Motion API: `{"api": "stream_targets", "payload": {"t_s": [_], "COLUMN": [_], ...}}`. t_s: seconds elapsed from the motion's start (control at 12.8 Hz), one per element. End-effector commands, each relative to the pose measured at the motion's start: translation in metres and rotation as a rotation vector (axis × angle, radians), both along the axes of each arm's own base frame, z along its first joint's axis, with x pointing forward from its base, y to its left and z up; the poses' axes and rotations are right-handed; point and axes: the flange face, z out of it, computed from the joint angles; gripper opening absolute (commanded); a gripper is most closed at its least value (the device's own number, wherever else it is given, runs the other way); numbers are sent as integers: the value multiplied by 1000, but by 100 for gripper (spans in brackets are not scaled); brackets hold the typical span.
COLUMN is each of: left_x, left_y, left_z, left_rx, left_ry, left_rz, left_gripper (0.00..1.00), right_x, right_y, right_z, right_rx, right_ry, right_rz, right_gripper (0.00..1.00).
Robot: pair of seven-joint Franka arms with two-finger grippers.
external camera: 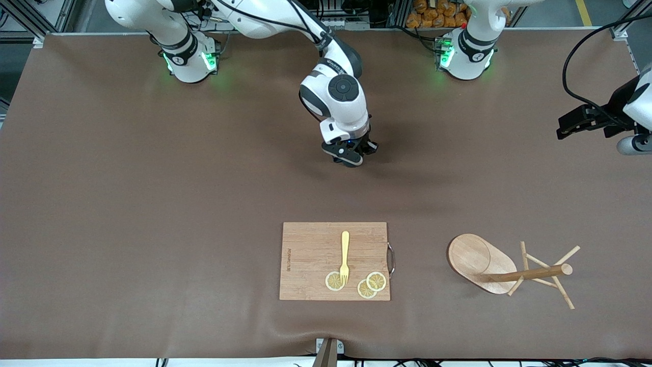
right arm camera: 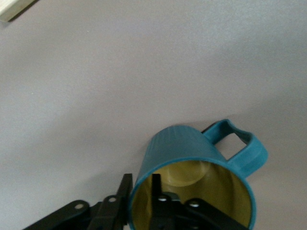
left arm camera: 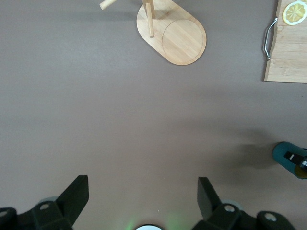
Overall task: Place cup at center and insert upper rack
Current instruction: 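Carry the teal mug with the right gripper toward the table center, then set the mug down and open the right gripper while the left gripper approaches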
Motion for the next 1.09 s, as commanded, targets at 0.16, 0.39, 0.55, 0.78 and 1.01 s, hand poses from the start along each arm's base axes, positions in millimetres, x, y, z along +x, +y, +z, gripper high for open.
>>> {"api": "stream_targets", "payload": {"t_s": [0.16, 0.39, 0.55, 0.78, 1.01], "left_x": [0, -3, -4, -9, -14], "left_y": [-7, -14, -20, -44, -82], "left_z": [5, 11, 12, 15, 15], "left_rx": [-2, -21, -30, -25, -9], "left_ry": [-17, -27, -26, -26, -27], "left_rz": [-27, -16, -1, 69, 200], "left_gripper": [100, 100, 100, 100, 100], "right_x": [4, 6, 18, 57, 102], "right_y": [11, 6, -13, -69, -130], "right_z": [36, 76, 114, 149, 173], "right_rx": [52, 58, 47, -19, -36], "right_ry": [-35, -31, -25, 24, 36], "right_rz": [-13, -13, -7, 41, 66], "right_gripper": [100, 100, 100, 100, 100]}}
